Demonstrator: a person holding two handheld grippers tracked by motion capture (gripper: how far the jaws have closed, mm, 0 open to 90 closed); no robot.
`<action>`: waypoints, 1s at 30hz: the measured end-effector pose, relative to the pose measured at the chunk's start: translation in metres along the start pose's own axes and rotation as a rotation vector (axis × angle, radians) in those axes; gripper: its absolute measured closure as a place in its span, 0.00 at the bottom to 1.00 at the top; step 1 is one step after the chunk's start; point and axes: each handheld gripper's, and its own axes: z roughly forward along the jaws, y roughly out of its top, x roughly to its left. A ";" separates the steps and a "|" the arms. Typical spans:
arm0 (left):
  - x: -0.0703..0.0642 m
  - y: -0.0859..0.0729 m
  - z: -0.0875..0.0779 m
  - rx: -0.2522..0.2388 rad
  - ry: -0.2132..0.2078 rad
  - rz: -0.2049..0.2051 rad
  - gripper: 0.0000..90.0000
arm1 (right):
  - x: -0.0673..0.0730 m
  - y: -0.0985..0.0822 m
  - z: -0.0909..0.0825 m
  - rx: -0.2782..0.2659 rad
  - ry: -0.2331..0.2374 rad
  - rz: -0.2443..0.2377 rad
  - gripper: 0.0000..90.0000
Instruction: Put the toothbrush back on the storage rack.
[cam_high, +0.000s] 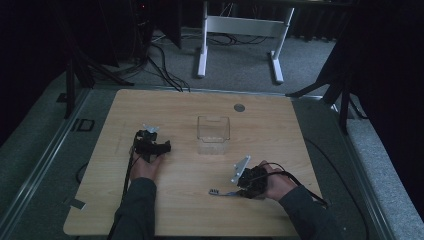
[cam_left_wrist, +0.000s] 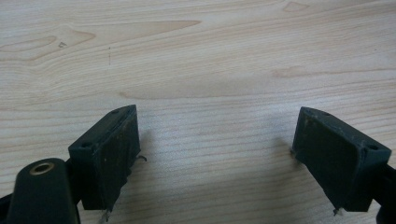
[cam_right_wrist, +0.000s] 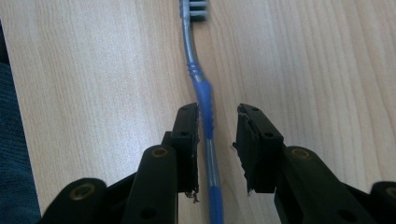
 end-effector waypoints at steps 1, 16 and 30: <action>0.000 0.000 0.000 0.000 0.000 0.000 0.17 | 0.000 0.000 0.001 0.002 0.002 -0.002 0.76; 0.000 0.000 0.000 0.000 0.000 0.000 0.17 | 0.002 0.004 0.012 0.031 0.022 -0.012 0.77; 0.000 0.000 0.000 0.000 0.000 0.000 0.17 | 0.002 0.005 0.020 0.062 0.033 -0.025 0.78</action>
